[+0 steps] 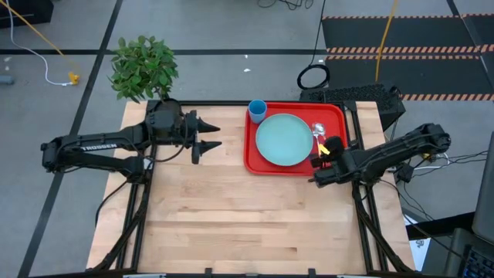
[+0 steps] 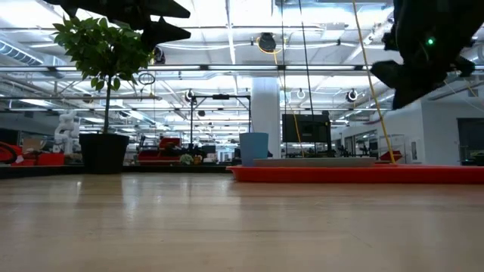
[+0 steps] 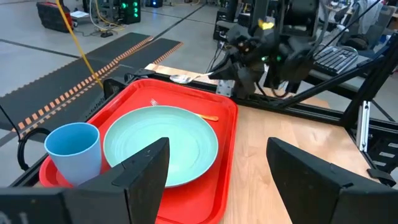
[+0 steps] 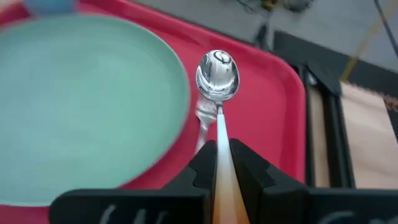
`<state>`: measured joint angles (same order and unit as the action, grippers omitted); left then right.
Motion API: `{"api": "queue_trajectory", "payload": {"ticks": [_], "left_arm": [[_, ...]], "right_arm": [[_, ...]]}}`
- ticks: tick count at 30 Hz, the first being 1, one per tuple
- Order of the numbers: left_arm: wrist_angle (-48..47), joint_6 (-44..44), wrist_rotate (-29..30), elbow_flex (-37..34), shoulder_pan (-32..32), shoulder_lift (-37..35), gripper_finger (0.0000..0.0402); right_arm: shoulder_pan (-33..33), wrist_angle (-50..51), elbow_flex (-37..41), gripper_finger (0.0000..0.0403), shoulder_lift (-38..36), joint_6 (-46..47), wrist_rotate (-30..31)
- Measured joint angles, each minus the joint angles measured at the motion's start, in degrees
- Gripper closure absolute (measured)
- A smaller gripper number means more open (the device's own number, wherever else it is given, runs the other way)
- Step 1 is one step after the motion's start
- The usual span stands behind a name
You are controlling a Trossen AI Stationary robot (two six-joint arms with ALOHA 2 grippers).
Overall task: Pick and place plate/cup/fork/spoon on tray
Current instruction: Put the orange spoon on the red tray to the right of the orange fork
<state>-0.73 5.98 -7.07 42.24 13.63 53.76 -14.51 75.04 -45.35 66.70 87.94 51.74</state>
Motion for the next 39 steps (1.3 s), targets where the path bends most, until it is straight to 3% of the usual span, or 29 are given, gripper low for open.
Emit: {"api": "queue_trajectory", "payload": {"ticks": [8,17,35,39], "left_arm": [[0.86,0.05,-0.06,0.0,-1.3,0.0,0.0131],[0.96,-0.81,-0.07,0.0,-1.77,0.0,0.0131],[1.01,-1.27,-0.07,0.0,-1.77,0.0,0.0131],[0.98,-1.8,-0.08,0.0,-1.79,0.0,0.0131]], "right_arm": [[2.95,-2.53,8.43,0.0385,0.0,5.4,-3.83],[5.4,-5.13,12.1,0.0385,-0.02,5.52,-3.91],[17.46,-16.02,12.95,0.0385,-5.83,-17.24,-5.66],[21.55,-20.42,13.2,0.0385,-6.54,-23.87,-9.4]]}}
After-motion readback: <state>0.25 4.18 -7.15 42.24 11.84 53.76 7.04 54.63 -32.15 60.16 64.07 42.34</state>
